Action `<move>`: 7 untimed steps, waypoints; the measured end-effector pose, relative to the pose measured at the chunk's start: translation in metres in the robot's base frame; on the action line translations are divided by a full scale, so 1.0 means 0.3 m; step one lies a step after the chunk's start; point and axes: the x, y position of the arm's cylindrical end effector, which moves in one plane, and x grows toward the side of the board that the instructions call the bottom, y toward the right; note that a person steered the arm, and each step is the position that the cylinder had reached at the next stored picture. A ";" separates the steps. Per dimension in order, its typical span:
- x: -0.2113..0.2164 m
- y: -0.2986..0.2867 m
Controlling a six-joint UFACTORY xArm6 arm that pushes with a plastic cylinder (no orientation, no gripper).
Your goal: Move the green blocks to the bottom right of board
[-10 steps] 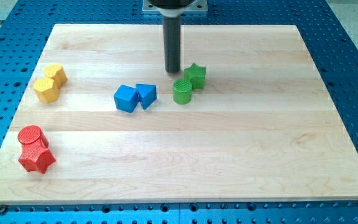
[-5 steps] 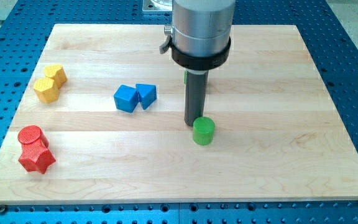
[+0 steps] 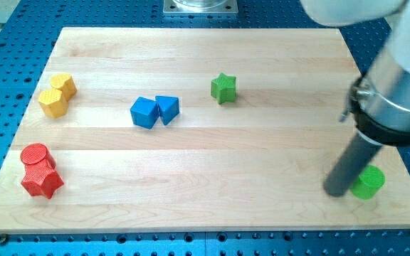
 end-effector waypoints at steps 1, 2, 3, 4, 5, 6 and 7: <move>-0.259 -0.044; -0.578 0.010; -0.849 -0.134; -0.868 -0.380; -0.684 -0.423; -0.577 -0.385; -0.514 -0.318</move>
